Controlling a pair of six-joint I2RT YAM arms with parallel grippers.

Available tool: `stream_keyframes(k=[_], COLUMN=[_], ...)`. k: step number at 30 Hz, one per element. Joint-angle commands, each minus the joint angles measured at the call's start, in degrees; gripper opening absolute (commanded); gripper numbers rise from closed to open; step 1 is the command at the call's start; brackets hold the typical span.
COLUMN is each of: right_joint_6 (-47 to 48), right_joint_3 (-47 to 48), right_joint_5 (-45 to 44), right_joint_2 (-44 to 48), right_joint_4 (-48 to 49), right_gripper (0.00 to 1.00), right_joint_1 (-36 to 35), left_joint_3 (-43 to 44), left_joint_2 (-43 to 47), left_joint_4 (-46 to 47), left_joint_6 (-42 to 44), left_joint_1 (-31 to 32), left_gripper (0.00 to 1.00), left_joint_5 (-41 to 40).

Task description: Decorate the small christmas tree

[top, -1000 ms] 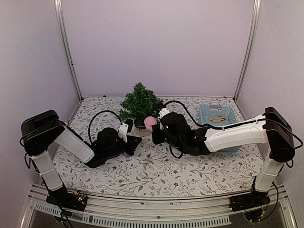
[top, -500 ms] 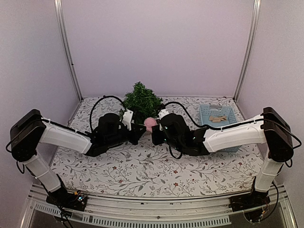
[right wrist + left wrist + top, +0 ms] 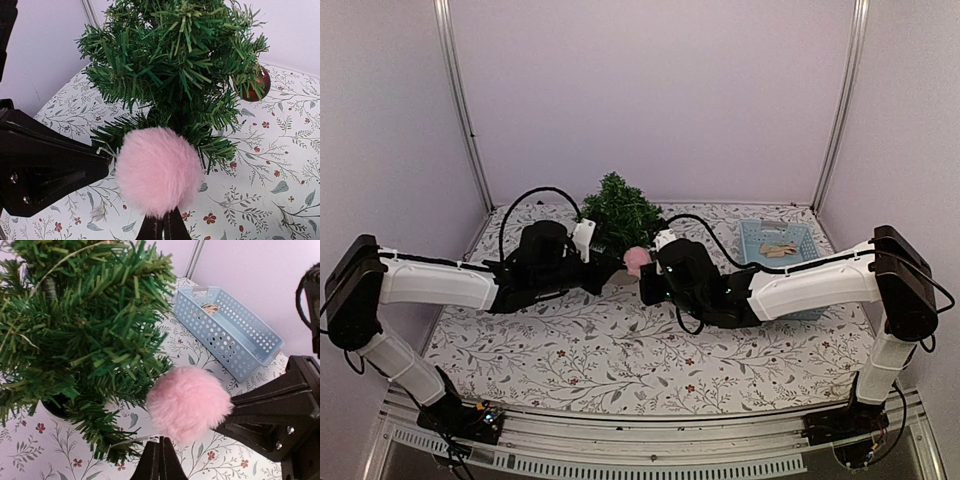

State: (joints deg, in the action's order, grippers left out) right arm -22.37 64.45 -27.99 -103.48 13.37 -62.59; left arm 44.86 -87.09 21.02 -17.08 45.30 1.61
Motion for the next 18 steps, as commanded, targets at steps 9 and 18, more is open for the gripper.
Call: stream_keyframes(k=[9, 18], right_joint_6=[-0.67, -0.74], right_joint_3=[-0.45, -0.72], right_joint_5=[-0.92, -1.63], right_joint_2=[-0.67, -0.72], right_joint_4=[0.09, -0.51], right_gripper=[0.00, 0.00], right_joint_1=[-0.10, -0.08], left_joint_3=[3.61, 1.15], left_joint_2=[0.39, 2.55], left_joint_4=[-6.20, -6.17], left_joint_6=[-0.75, -1.98], left_joint_1=[-3.93, -5.54], left_gripper=[0.00, 0.00], left_joint_5=[5.16, 2.12])
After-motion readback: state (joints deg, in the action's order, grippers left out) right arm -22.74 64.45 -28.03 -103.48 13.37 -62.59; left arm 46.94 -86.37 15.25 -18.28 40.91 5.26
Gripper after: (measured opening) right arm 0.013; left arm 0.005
